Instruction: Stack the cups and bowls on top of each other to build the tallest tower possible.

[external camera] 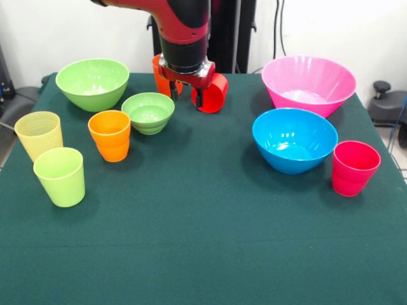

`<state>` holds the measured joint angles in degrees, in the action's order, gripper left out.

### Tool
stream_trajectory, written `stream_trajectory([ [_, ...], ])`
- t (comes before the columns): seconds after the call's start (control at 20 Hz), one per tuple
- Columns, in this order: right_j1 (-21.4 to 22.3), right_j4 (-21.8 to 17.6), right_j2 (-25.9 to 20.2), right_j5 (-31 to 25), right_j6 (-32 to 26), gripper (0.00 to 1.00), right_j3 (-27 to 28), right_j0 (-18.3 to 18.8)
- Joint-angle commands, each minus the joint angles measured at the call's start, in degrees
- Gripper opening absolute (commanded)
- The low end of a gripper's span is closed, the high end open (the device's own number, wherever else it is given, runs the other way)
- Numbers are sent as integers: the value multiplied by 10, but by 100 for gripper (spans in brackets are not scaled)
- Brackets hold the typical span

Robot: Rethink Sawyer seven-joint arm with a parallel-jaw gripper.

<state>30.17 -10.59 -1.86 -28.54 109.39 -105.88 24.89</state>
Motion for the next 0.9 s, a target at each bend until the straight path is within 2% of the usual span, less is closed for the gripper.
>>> stream_trajectory([
  [0.05, -10, 27, -60, -58, 23, 100, 50, -4],
  [0.9, -1, 46, -64, -92, 26, 100, 58, -7],
])
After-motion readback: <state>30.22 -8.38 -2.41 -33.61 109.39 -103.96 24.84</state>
